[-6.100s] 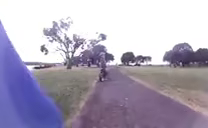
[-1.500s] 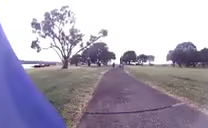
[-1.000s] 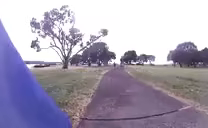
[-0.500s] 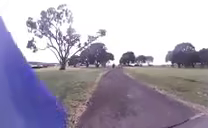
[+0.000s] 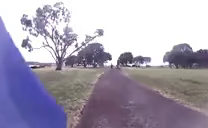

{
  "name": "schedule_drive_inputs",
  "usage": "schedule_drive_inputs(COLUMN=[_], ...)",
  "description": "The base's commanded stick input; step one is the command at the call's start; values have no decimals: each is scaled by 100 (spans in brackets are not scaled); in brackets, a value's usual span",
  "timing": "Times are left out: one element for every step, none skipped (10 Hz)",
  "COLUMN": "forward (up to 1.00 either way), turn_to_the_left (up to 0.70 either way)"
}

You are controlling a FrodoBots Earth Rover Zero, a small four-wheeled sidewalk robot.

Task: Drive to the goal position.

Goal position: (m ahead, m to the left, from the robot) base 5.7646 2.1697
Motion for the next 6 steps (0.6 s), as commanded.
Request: schedule_drive_inputs(forward=[70, 70, 70, 70, 70, 70], turn_to_the_left=[0, 0, 0, 0, 0, 0])
